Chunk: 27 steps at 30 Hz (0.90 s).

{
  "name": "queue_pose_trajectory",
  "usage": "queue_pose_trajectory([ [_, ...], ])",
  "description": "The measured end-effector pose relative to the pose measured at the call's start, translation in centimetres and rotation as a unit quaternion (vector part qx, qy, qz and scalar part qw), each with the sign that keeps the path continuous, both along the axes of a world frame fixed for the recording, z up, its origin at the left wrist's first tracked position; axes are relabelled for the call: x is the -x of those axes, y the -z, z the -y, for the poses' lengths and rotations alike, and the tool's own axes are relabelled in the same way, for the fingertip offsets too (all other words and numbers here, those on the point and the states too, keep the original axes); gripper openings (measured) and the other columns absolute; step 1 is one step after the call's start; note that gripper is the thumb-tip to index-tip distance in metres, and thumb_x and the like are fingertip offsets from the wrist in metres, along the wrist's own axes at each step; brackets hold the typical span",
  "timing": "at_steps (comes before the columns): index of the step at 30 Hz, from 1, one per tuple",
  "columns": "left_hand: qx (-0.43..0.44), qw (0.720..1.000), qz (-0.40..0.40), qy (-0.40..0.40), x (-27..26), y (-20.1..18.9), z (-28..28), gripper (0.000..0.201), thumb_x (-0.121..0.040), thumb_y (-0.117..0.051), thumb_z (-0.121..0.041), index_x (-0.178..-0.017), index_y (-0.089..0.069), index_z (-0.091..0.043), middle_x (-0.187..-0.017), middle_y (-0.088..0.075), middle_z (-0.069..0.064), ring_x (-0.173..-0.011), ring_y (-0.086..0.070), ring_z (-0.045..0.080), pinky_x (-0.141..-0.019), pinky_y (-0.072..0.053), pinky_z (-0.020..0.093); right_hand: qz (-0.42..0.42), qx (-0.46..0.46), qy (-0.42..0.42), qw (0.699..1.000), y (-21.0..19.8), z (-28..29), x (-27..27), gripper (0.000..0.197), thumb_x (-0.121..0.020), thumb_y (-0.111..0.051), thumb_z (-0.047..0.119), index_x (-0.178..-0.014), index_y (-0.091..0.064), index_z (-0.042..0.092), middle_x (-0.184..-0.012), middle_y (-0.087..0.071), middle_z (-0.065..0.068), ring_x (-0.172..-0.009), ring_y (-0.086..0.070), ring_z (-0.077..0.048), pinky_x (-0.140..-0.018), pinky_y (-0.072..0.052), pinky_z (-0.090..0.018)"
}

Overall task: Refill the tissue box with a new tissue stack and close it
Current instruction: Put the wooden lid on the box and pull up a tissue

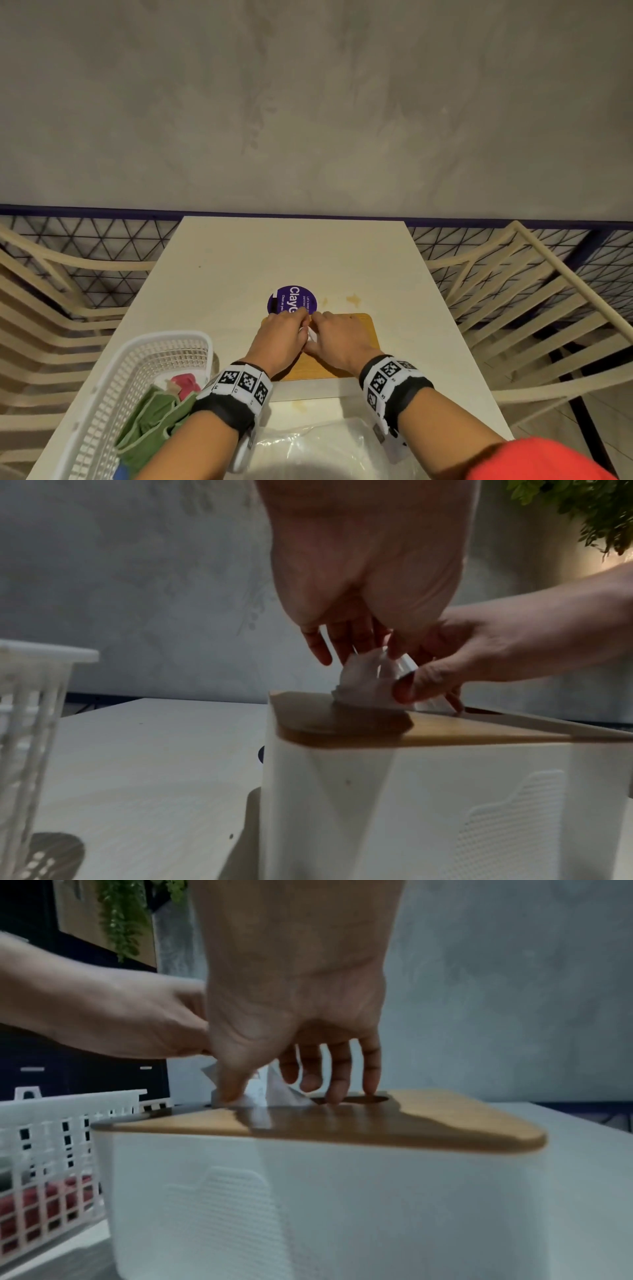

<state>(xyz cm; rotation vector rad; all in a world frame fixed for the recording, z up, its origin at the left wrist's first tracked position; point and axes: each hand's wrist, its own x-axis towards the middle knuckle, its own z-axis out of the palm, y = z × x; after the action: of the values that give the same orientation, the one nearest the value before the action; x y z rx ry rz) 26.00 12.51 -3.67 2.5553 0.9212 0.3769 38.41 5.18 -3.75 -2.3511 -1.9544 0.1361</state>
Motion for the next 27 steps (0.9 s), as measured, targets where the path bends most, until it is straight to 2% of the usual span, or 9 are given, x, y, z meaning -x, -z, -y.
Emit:
queue_pose_trajectory([
  [3,0.038,0.999,0.017,0.003,-0.3,-0.1,0.0,0.014,-0.091,-0.047,-0.019,-0.103,-0.052,-0.015,-0.101,-0.064,0.004,-0.09,-0.061,0.024,-0.074,-0.044,0.03,-0.041,-0.015,0.036,0.998,-0.5,-0.4,0.1,0.026,-0.092,-0.048,0.031,-0.107,-0.056,0.011,-0.098,-0.064,-0.01,-0.088,-0.061,-0.029,-0.066,-0.041,-0.032],
  [5,0.085,0.996,-0.008,0.0,-0.3,0.2,-0.4,0.027,-0.086,-0.055,-0.019,-0.113,-0.054,-0.015,-0.112,-0.061,0.003,-0.099,-0.059,0.022,-0.082,-0.046,0.029,-0.092,-0.011,0.056,0.994,-0.9,-0.5,0.0,0.017,-0.091,-0.048,0.018,-0.096,-0.062,0.009,-0.094,-0.066,-0.012,-0.085,-0.061,-0.028,-0.061,-0.036,-0.027],
  [9,0.126,0.989,-0.045,-0.061,-0.1,1.3,-0.7,0.032,-0.083,-0.064,-0.021,-0.113,-0.059,-0.01,-0.114,-0.062,0.009,-0.102,-0.059,0.024,-0.083,-0.046,0.028,-0.175,-0.02,0.101,0.979,-0.9,-0.5,-0.5,0.021,-0.094,-0.043,0.016,-0.095,-0.062,0.007,-0.096,-0.067,-0.013,-0.087,-0.06,-0.03,-0.061,-0.033,-0.026],
  [11,0.126,0.987,-0.051,-0.08,-0.3,1.5,-0.7,0.04,-0.08,-0.069,-0.019,-0.117,-0.057,-0.009,-0.116,-0.062,0.01,-0.104,-0.059,0.025,-0.085,-0.046,0.029,-0.153,-0.022,0.093,0.984,-0.3,-0.3,-0.1,0.024,-0.097,-0.04,0.022,-0.1,-0.058,0.007,-0.098,-0.065,-0.012,-0.086,-0.059,-0.029,-0.061,-0.032,-0.027],
  [14,0.179,0.98,-0.029,-0.076,-0.6,1.2,-0.7,0.042,-0.074,-0.075,-0.022,-0.112,-0.058,-0.012,-0.11,-0.06,0.007,-0.102,-0.057,0.024,-0.081,-0.046,0.028,-0.102,-0.025,0.06,0.993,0.5,-0.1,0.8,0.02,-0.094,-0.048,0.027,-0.102,-0.057,0.01,-0.099,-0.064,-0.01,-0.086,-0.06,-0.028,-0.06,-0.035,-0.029],
  [17,0.232,0.969,0.036,-0.073,-0.4,0.5,-0.8,0.011,-0.077,-0.072,-0.017,-0.075,-0.062,-0.022,-0.081,-0.062,-0.001,-0.081,-0.056,0.016,-0.063,-0.041,0.019,-0.1,-0.021,0.054,0.993,0.3,-0.1,0.8,0.013,-0.091,-0.052,0.019,-0.101,-0.056,0.01,-0.098,-0.065,-0.009,-0.08,-0.056,-0.025,-0.06,-0.034,-0.028],
  [20,0.194,0.976,0.02,-0.1,-0.2,1.0,-0.8,0.036,-0.077,-0.067,-0.005,-0.054,-0.047,-0.022,-0.063,-0.052,-0.003,-0.065,-0.048,0.013,-0.052,-0.031,0.017,-0.098,-0.046,0.063,0.992,0.0,-0.3,0.7,0.008,-0.09,-0.054,0.015,-0.098,-0.055,0.012,-0.095,-0.066,-0.009,-0.076,-0.056,-0.023,-0.058,-0.035,-0.028],
  [24,0.121,0.988,-0.031,-0.094,-0.5,1.4,0.0,0.032,-0.08,-0.062,-0.005,-0.061,-0.041,-0.019,-0.076,-0.052,0.002,-0.072,-0.049,0.017,-0.055,-0.032,0.021,-0.018,-0.015,0.059,0.998,0.5,0.3,1.4,0.024,-0.09,-0.053,0.015,-0.113,-0.052,0.012,-0.107,-0.062,-0.009,-0.088,-0.063,-0.027,-0.062,-0.044,-0.031],
  [27,0.124,0.989,-0.024,-0.073,-0.8,0.7,-0.1,0.022,-0.077,-0.065,-0.009,-0.07,-0.047,-0.02,-0.084,-0.055,0.001,-0.078,-0.053,0.02,-0.065,-0.042,0.027,-0.001,0.035,0.088,0.995,0.1,0.0,1.5,0.019,-0.091,-0.053,0.014,-0.108,-0.058,0.009,-0.107,-0.063,-0.01,-0.091,-0.063,-0.028,-0.063,-0.043,-0.031],
])
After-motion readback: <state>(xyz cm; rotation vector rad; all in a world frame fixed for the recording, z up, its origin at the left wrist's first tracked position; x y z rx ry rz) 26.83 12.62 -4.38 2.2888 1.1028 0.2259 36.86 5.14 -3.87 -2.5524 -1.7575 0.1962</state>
